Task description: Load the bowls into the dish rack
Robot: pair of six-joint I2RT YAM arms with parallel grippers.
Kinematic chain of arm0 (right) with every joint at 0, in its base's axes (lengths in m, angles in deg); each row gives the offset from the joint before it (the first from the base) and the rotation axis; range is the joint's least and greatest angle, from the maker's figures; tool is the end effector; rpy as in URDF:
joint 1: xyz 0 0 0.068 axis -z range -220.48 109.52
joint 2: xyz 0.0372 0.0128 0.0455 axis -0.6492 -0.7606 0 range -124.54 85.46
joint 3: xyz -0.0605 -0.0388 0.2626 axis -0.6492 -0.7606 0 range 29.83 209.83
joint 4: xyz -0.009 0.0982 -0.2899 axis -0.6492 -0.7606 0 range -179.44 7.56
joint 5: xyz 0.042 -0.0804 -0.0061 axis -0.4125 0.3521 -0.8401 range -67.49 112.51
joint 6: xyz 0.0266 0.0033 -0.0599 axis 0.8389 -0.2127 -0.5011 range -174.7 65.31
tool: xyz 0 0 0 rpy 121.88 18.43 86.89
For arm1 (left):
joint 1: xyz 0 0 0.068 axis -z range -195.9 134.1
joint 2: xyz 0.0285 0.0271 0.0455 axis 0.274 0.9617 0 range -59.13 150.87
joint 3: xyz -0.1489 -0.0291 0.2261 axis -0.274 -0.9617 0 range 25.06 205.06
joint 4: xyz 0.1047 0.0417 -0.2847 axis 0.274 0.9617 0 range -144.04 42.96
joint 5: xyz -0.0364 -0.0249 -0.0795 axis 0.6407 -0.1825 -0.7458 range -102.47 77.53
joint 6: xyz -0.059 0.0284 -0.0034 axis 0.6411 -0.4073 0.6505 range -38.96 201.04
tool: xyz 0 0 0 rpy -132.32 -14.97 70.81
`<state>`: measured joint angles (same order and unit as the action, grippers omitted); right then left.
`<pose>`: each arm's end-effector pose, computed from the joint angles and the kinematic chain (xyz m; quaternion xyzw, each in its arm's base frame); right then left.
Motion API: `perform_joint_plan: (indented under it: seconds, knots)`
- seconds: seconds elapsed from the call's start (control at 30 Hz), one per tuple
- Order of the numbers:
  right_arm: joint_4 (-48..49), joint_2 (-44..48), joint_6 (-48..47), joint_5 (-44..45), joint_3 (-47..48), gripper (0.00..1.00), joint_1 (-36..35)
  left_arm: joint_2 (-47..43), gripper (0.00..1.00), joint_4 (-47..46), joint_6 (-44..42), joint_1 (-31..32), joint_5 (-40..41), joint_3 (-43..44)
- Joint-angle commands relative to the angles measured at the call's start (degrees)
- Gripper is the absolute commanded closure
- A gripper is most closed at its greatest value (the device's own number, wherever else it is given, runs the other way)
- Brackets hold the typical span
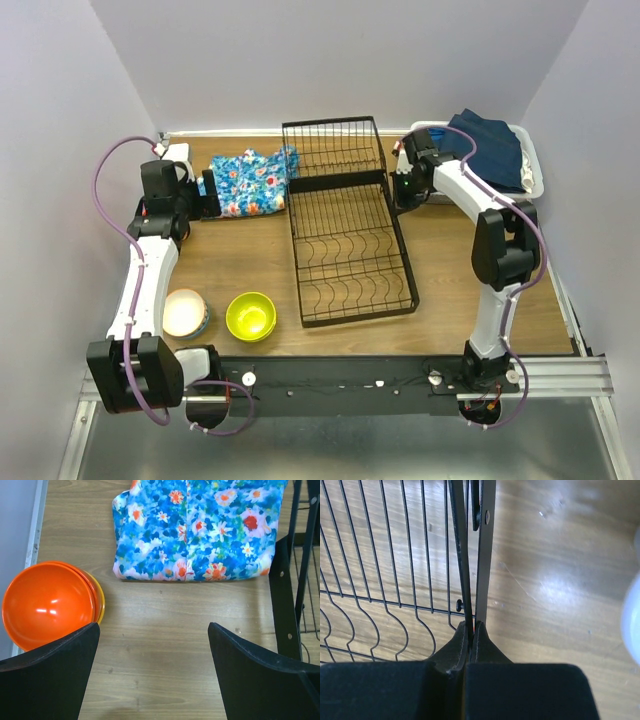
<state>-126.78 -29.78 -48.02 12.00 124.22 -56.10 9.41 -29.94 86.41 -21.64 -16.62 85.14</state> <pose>0.4589 0.1381 0.1906 -0.0954 0.9680 0.1291 0.1927 0.3260 0.0290 0.3075 -0.0675 0.8739 -0.0302 0.4804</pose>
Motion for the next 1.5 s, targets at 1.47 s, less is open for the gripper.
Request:
perform_joint_plan:
  seconds: [1.47]
  knots:
    - [6.3, -11.7, 9.6, 7.3, 17.5, 0.99, 6.0, -4.9, 0.01, 1.6, 2.9, -5.5, -2.7, -3.3]
